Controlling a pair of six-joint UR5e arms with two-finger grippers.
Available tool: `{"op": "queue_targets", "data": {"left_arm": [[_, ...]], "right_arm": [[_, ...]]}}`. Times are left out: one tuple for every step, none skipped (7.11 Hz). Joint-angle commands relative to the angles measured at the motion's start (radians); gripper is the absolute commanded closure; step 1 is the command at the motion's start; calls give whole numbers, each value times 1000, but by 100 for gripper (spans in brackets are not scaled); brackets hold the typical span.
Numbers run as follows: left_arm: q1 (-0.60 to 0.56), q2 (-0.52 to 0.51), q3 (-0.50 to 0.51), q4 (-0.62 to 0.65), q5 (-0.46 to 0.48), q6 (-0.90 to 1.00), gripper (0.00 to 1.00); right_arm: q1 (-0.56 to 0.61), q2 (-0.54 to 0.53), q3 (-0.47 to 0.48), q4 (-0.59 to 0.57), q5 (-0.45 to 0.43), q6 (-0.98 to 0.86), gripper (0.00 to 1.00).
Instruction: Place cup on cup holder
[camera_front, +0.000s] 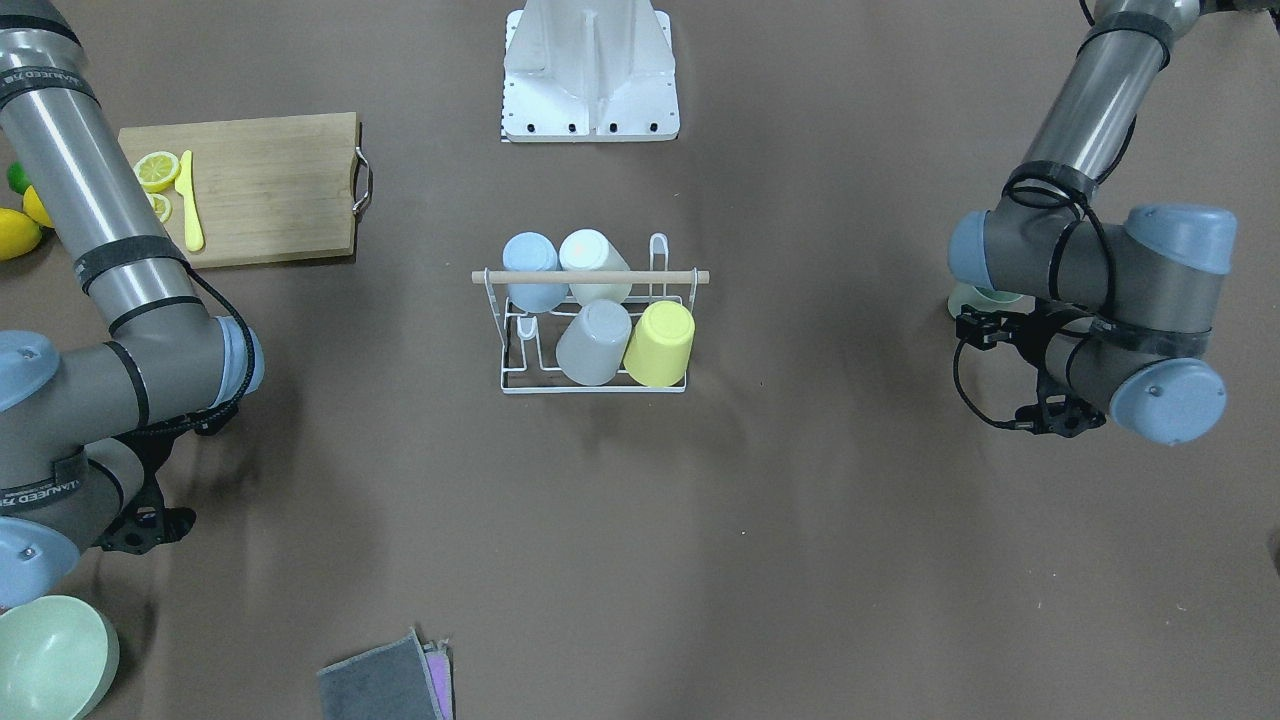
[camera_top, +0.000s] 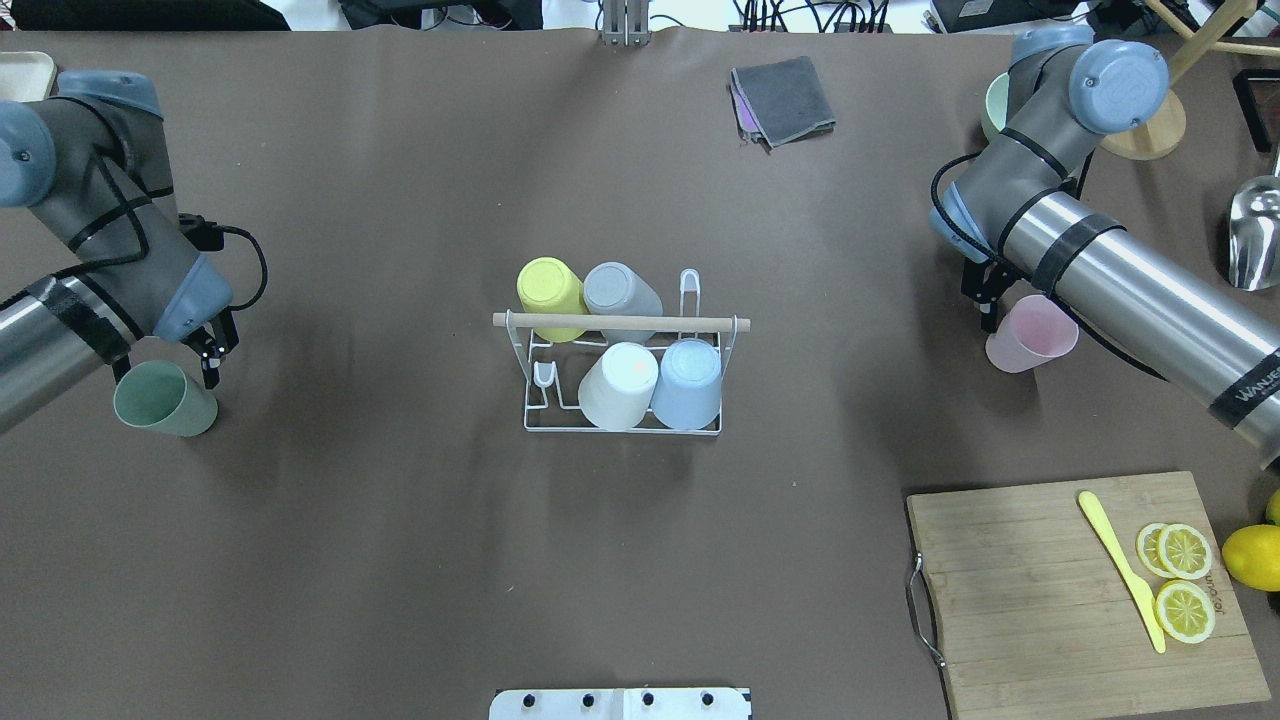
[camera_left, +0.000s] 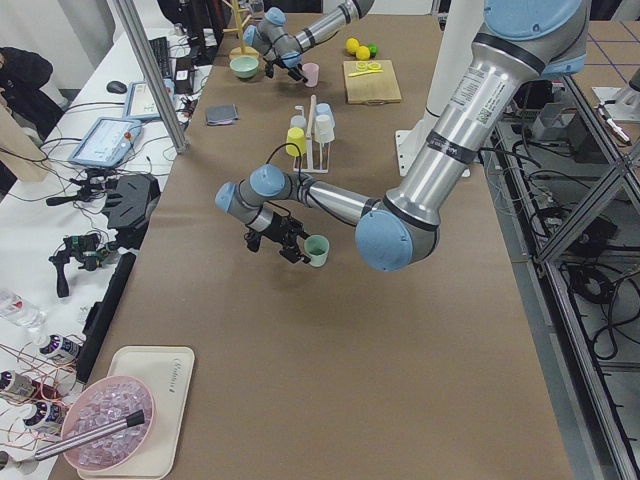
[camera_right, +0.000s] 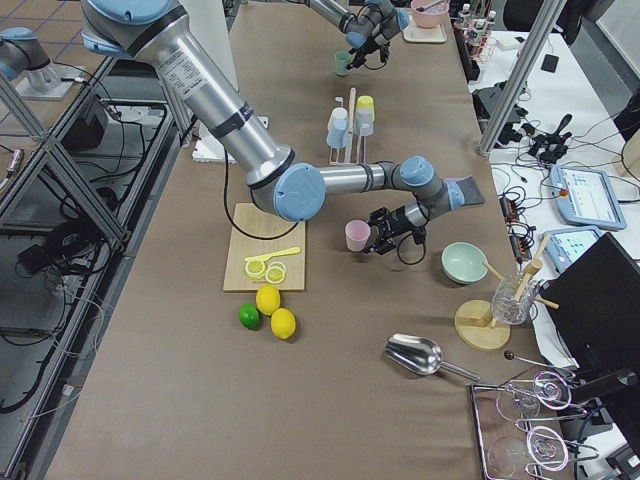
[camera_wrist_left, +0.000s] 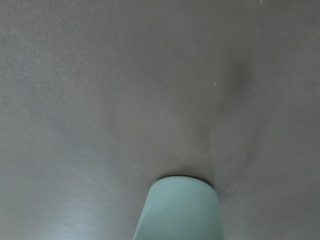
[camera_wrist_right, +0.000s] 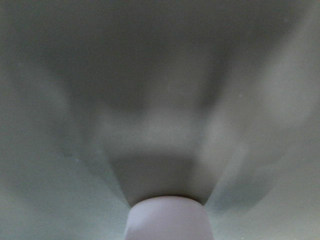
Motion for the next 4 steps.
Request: {"op": "queue_targets", "data": {"left_arm": [[24,37,-14,-19,-1,0,3],[27,39,-14,-19,-1,0,19],[31,45,-16,-16,0,-1,48],[31,48,-16,-16,-4,-3,74]], "right_arm": [[-8,-7,-21,-1,23,1,17],[-14,-9,-29,-1,36,1,19],[-14,-12,-32,-1,44,1,28],[-14,-12,-31,-1,44,1,51]]}}
